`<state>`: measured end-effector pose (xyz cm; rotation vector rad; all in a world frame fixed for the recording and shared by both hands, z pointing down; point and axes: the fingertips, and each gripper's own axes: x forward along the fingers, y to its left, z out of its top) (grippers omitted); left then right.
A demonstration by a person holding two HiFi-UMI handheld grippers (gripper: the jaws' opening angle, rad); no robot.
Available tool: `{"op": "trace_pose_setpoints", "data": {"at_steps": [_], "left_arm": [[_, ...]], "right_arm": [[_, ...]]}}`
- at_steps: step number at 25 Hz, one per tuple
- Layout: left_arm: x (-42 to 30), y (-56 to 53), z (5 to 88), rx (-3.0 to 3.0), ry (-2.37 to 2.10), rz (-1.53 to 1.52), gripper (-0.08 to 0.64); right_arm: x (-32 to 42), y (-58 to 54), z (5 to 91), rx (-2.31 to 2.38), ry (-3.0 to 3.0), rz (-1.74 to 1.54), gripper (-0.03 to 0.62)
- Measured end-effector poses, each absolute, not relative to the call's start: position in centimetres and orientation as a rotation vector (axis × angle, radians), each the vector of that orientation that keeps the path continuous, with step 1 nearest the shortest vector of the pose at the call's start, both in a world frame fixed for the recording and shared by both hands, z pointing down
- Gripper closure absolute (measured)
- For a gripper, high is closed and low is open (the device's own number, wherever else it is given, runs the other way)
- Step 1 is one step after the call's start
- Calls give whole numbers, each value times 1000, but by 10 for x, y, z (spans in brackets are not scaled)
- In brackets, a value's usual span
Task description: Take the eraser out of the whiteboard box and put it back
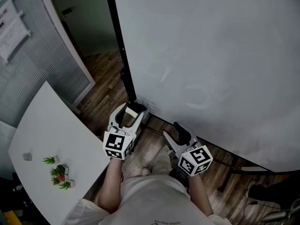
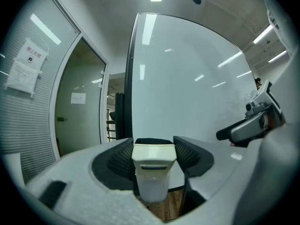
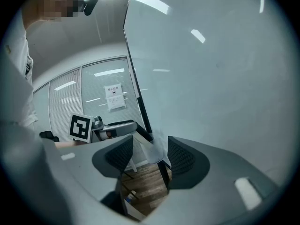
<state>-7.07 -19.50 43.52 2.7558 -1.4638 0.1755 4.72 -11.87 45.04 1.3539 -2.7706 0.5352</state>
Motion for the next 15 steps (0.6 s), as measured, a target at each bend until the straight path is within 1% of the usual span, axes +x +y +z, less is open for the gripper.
{"op": "trace_pose_setpoints", "data": {"at_steps": [15], "left_arm": [[-76, -185, 422, 2763, -1484, 142, 296]], "right_arm": [[45, -110, 445, 1345, -2783, 512, 359]]}}
